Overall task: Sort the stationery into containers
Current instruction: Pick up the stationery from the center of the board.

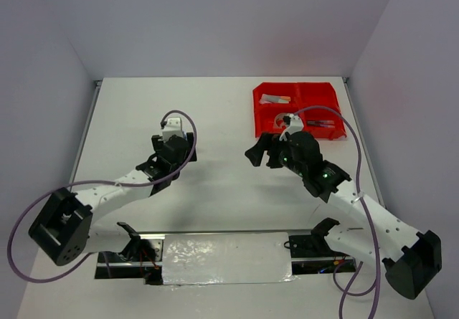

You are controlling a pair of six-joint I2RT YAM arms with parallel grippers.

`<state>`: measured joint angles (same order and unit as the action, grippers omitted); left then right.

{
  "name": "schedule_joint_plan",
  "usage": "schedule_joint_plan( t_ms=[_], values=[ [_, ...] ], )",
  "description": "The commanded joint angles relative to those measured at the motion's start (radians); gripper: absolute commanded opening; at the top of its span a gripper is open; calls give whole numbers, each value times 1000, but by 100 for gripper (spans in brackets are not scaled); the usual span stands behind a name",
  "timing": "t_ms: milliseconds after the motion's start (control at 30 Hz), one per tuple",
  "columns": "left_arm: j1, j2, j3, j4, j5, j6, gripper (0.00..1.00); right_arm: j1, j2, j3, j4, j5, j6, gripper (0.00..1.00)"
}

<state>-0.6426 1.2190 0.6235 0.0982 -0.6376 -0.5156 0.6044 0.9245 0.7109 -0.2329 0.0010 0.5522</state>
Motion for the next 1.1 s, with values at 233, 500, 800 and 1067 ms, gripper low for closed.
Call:
schedule_joint_plan(
  t_ms=[233,500,800,1067],
  values=[
    [132,208,153,244,71,77,84,5,-53,27,52,-41,-58,100],
    [139,261,182,239,127,62,75,5,-6,42,60,-56,-66,100],
    [139,241,111,261,130,19,58,5,-12,35,72,-68,-57,100],
    [139,243,139,204,127,-1,3,5,-41,33,55,-53,-57,100]
  ],
)
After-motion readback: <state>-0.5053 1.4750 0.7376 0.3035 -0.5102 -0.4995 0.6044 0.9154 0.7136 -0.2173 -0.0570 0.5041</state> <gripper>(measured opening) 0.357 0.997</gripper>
